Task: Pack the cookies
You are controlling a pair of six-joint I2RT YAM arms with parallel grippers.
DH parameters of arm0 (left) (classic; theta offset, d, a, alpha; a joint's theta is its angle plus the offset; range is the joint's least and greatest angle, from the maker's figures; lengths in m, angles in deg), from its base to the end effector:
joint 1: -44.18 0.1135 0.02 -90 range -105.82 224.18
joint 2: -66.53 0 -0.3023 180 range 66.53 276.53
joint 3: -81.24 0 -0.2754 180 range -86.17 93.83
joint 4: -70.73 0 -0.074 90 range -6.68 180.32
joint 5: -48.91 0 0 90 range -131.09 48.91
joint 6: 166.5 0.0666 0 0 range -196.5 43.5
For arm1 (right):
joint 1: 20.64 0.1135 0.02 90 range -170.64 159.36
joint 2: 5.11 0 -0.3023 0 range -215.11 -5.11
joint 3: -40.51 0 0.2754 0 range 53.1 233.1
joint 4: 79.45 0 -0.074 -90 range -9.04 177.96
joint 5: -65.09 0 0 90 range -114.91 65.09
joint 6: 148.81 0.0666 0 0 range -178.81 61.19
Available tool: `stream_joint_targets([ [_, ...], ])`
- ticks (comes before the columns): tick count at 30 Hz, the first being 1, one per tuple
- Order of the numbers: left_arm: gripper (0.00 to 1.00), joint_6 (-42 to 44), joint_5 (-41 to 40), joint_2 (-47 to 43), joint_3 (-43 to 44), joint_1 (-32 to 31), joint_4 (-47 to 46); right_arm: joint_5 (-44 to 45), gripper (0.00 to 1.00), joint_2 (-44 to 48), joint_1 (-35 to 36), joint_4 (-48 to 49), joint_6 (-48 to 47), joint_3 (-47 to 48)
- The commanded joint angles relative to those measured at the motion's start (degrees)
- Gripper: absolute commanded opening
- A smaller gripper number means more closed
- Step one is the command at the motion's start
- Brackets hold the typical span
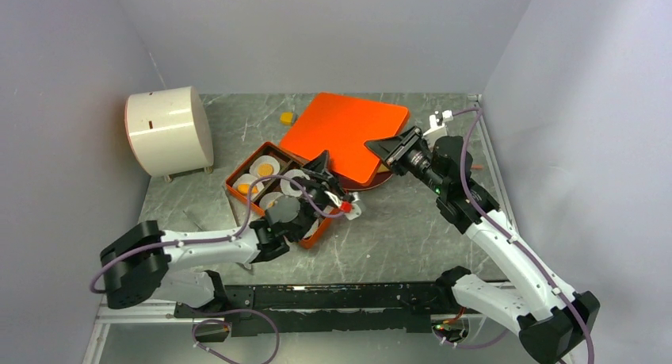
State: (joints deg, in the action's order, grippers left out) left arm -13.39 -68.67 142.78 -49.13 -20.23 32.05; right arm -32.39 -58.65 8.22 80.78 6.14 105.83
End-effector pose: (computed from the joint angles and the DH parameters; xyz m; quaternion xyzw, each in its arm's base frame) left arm 0.1679 -0.2793 0.3115 0.4659 0.4363 0.1413 0.7567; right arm 0.2136 0.1276 0.3934 0.1926 0.7293 0.5117 0.4114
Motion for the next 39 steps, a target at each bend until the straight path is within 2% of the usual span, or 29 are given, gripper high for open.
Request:
stream_joint_targets([
  [1,0.62,-9.9,-4.3,-7.4,-0.7,2.0,5.6,4.8,0.0,0.7,-1.8,6.8,-3.5,-1.2],
  [3,0.77,-14.8,-3.5,-9.8,-0.3,4.2,11.4,5.3,0.0,0.1,-2.7,6.9,-3.9,-1.3],
  [5,0.86,-21.2,-1.4,-11.9,1.2,7.7,19.3,5.3,0.0,-0.1,-3.8,8.2,-4.0,-1.7],
  [7,0.9,-27.2,1.5,-13.6,2.8,11.6,27.2,4.8,0.0,-0.2,-5.2,9.7,-4.1,-2.3],
  [10,0.96,-34.6,4.2,-14.8,4.3,17.6,32.8,3.4,0.0,-0.3,-7.8,10.3,-4.1,-2.8],
  [16,0.97,-48.7,11.7,-10.2,9.8,31.7,42.6,0.8,0.0,0.7,-11.8,10.6,-4.6,-4.0],
  [22,0.96,-59.7,17.1,5.2,23.7,42.6,55.6,-2.9,0.0,0.5,-12.2,10.5,-5.6,-4.2],
  [24,0.96,-61.1,17.9,9.9,29.7,44.6,59.9,-4.4,0.0,0.4,-12.3,10.4,-5.5,-4.4],
  [28,0.96,-62.7,20.7,17.3,36.0,49.0,66.5,-5.6,0.0,1.6,-12.3,9.7,-6.7,-4.8],
  [32,0.95,-66.3,24.7,22.4,39.3,53.0,71.5,-6.7,0.0,2.3,-12.3,7.5,-9.9,-3.3],
  [39,0.94,-68.2,27.8,26.6,40.5,54.8,77.5,-6.8,0.0,3.4,-12.3,3.4,-13.4,-0.9],
])
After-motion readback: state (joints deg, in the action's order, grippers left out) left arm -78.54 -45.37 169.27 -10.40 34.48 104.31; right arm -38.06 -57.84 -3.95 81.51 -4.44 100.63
